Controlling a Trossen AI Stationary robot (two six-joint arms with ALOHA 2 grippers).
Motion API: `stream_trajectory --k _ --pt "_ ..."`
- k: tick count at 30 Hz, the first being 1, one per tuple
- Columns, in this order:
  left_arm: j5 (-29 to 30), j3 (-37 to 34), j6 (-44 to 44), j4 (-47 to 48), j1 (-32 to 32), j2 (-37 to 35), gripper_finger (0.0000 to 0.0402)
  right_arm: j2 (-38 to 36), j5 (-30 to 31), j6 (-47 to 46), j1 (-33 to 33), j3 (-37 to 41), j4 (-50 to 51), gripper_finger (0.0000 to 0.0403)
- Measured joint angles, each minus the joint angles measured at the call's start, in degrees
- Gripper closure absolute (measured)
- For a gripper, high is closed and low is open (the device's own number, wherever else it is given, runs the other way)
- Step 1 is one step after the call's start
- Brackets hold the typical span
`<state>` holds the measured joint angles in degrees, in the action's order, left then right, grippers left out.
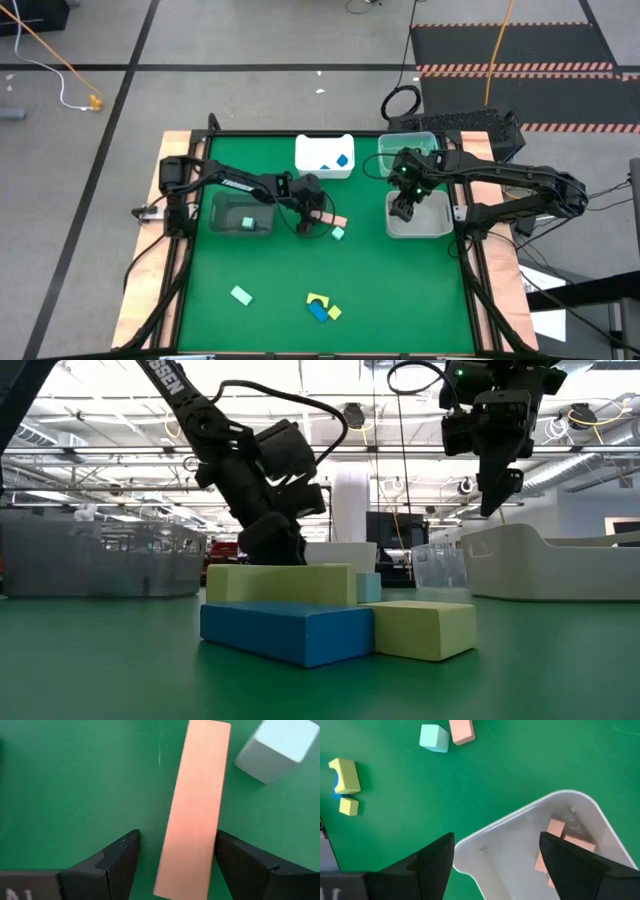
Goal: Sort & place blocks by color
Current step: Put the brown block into the gray bin
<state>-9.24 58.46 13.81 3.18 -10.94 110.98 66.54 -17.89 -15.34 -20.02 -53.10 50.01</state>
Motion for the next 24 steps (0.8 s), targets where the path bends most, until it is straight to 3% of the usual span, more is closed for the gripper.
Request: stream_trajectory --k 5,10,18,24 --pt "1.44 0.11 -5.37 0.76 0.27 0.88 0.0177 0.00 -0.13 0.01 0.01 0.00 -0.95 0.0124" --pt "3.97 -0.07 -10.00 0.72 1.44 -1.07 0.0270 0.00 -0.15 0.01 0.01 0.00 -2.08 0.0124" --pt "7.96 -0.45 -15.86 2.38 3.59 -8.89 0.0271 0.00 -0.06 -0.81 0.01 0.02 -3.80 0.0124" --pt "13.36 -0.35 -13.80 1.61 4.82 -15.77 0.0271 0.00 -0.13 -9.83 -1.39 0.02 -15.36 0.0124"
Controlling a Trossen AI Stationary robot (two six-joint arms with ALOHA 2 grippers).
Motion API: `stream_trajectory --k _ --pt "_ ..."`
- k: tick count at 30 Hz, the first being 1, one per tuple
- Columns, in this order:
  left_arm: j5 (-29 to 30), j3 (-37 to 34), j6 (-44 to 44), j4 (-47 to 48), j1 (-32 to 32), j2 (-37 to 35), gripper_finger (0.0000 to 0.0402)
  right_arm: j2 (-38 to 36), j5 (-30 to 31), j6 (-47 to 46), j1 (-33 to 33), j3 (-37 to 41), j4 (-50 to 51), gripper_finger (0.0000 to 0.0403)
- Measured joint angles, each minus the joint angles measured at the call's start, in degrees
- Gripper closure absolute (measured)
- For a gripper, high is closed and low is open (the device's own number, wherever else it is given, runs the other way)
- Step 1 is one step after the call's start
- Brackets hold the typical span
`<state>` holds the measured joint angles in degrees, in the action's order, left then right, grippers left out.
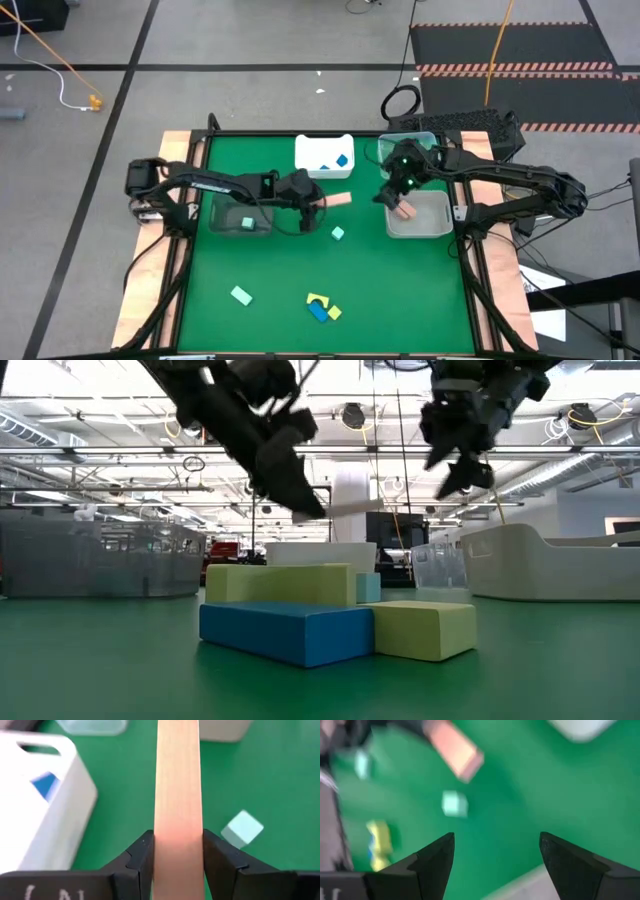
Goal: Sort & place blocks by color
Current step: Put the brown block into the gray bin
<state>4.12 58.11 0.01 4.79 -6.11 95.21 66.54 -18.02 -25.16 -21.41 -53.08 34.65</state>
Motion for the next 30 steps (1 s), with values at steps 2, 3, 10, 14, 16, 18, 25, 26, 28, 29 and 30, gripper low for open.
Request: stream_trajectory --k 2,3,10,14,16,18,25,26,28,29,30 --pt "2.09 0.02 -0.14 -0.09 0.41 -1.31 0.0271 0.00 -0.03 -3.88 -0.56 0.00 -4.94 0.0124" --pt "3.25 0.06 -0.13 -0.22 0.70 -1.70 0.0271 0.00 -0.04 -5.78 -0.82 0.00 -7.11 0.0124" --pt "13.79 0.09 -0.12 -2.80 3.61 -2.58 0.0271 0.00 -0.05 -19.91 -1.85 0.00 -17.42 0.0124" --pt "16.98 0.09 2.44 -8.27 5.28 -2.62 0.0271 0.00 -0.09 -22.83 -1.81 0.00 -19.48 0.0124" --pt "18.26 0.09 4.06 -11.43 6.04 -2.62 0.0271 0.00 -0.09 -23.78 -1.43 0.00 -20.45 0.0124" --pt "18.46 0.12 5.82 -14.77 6.38 -2.62 0.0271 0.00 -0.10 -24.10 -1.17 0.00 -21.61 0.0124" --pt "20.67 0.17 8.12 -17.86 6.48 -2.66 0.0271 0.02 0.01 -25.70 0.48 0.02 -31.14 0.0124" --pt "21.47 0.16 8.79 -18.33 6.48 -2.66 0.0271 0.02 0.03 -26.45 0.59 0.02 -32.12 0.0125" --pt "22.45 0.19 10.46 -18.83 6.46 -2.66 0.0271 0.02 -0.05 -27.72 0.59 0.02 -33.49 0.0129" --pt "22.54 0.41 10.99 -18.81 6.32 -2.66 0.0271 0.02 -0.03 -28.31 0.59 0.02 -33.65 0.0133" --pt "22.54 0.77 11.16 -18.79 6.17 -2.66 0.0271 0.02 0.01 -28.58 0.59 0.02 -33.57 0.0139"
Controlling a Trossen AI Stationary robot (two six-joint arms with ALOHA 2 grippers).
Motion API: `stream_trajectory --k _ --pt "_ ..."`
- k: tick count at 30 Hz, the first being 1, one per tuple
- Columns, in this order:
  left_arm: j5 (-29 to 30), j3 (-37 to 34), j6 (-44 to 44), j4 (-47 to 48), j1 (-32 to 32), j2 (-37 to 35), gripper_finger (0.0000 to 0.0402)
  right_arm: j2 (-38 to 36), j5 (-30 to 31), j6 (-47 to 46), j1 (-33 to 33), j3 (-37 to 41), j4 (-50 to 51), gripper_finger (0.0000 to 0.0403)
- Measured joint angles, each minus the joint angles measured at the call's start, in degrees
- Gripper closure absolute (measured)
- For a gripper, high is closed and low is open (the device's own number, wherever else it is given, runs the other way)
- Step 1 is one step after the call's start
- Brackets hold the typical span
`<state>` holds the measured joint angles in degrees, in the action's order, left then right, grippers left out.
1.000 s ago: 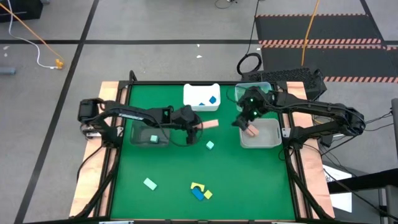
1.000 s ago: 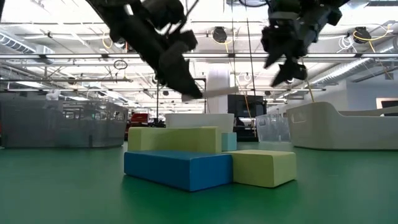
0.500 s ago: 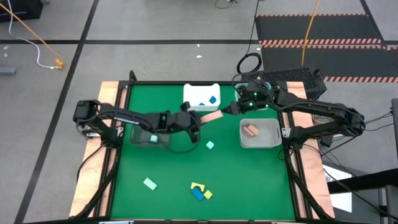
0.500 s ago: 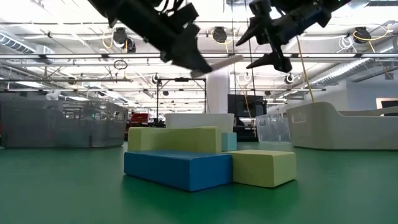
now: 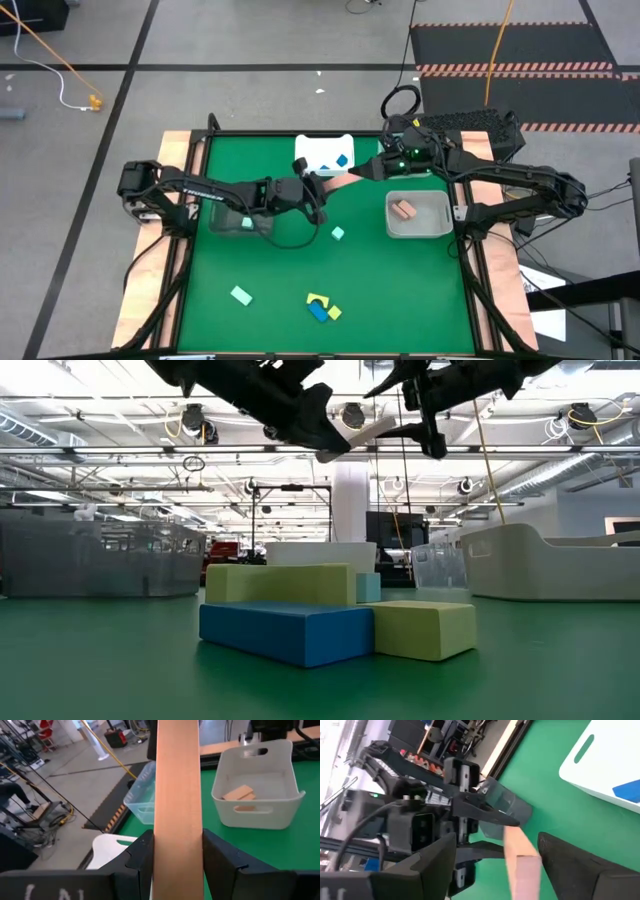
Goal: Sort & place blocks by color
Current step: Put the brown block into the gray bin
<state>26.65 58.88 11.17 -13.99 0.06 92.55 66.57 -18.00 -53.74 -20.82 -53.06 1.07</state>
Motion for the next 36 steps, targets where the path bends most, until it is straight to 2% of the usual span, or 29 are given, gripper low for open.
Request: stream_trajectory --k 8,18,21,26,29,32,36 --pt "-0.27 3.14 1.19 0.66 -1.16 0.00 0.0271 0.82 1.49 0.40 -0.07 0.04 0.55 0.0212" --pt "-0.93 3.16 0.63 3.57 -1.32 0.02 0.0271 3.85 1.40 1.95 -0.04 0.04 -0.23 0.0364" --pt "-0.52 3.16 -0.49 3.91 -0.98 0.02 0.0260 4.31 1.22 2.86 -0.04 0.02 -0.43 0.0363" --pt "-1.42 3.23 -5.05 2.85 -0.47 -0.11 0.0185 4.31 1.56 5.49 -0.52 0.04 1.41 0.0364" --pt "-1.39 3.23 -8.49 3.79 0.04 -0.04 0.0155 2.98 1.65 7.16 -1.58 0.04 4.51 0.0364" --pt "-1.29 3.23 -11.53 6.63 0.60 -0.07 0.0139 1.33 1.65 9.28 -2.60 0.04 9.97 0.0364" --pt "-2.07 3.21 -15.46 12.49 1.44 -0.04 0.0137 -1.88 1.58 11.96 -3.21 0.04 17.93 0.0364"
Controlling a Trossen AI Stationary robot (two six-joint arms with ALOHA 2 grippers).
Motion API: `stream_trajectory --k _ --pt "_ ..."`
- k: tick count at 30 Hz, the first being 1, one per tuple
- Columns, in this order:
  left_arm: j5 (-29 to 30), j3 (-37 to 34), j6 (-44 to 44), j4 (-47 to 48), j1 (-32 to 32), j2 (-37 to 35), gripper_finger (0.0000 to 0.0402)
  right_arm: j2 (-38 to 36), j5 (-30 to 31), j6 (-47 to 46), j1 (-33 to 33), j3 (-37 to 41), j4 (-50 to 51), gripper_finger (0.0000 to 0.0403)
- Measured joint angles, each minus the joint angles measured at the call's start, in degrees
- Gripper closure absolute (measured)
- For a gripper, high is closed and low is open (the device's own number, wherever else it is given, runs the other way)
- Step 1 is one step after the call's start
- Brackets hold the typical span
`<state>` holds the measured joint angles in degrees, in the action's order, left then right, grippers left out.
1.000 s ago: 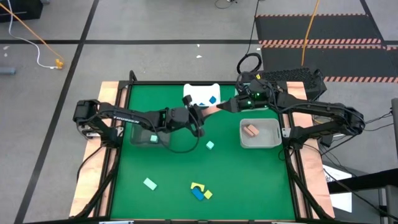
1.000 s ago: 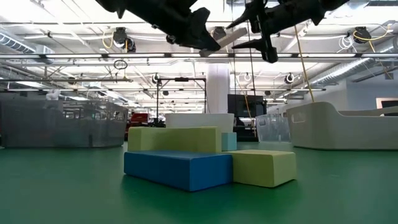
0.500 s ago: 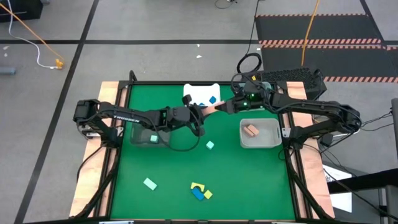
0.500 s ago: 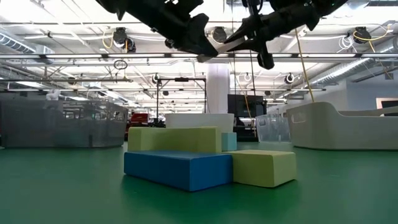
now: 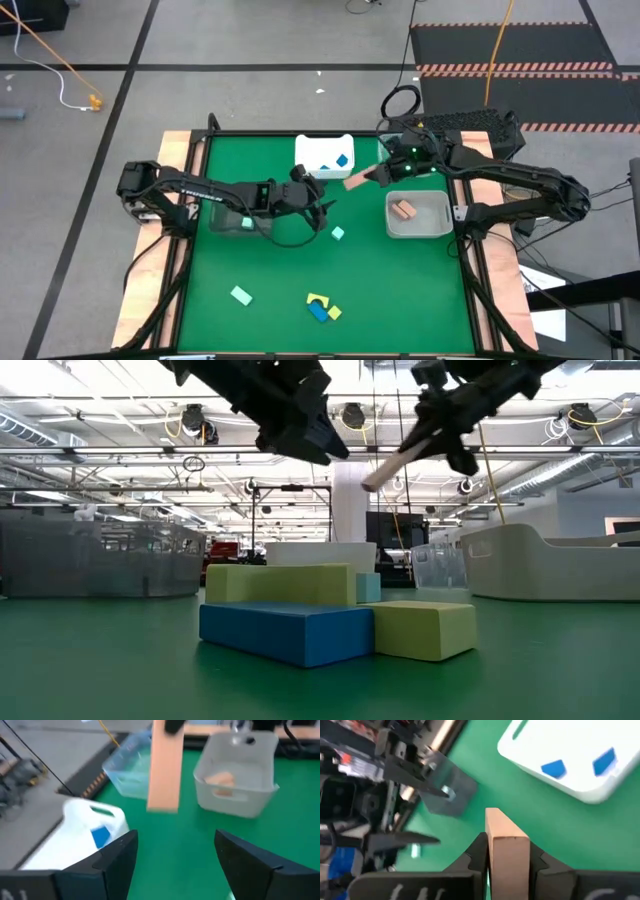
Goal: Sort & place blocks by color
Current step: Put the brown block into the gray bin
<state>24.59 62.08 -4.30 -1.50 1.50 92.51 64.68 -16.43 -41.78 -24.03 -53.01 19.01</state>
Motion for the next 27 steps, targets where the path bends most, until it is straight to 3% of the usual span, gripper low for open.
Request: stream_trajectory --k 8,11,24,27 --pt "-15.59 0.00 -4.81 4.80 0.19 0.11 0.0155 -6.86 -3.54 3.58 1.47 0.00 18.34 0.0364" --pt "-18.75 0.00 -5.76 4.23 0.62 1.50 0.0158 -9.62 -4.82 3.95 2.78 0.00 24.24 0.0364" --pt "-17.56 -0.04 -25.67 -0.91 3.00 13.81 0.0160 -16.28 -0.97 5.83 8.62 0.00 47.43 0.0364" --pt "-14.29 -0.04 -26.50 -4.11 3.59 15.92 0.0160 -16.37 3.94 5.96 9.47 0.00 49.84 0.0364"
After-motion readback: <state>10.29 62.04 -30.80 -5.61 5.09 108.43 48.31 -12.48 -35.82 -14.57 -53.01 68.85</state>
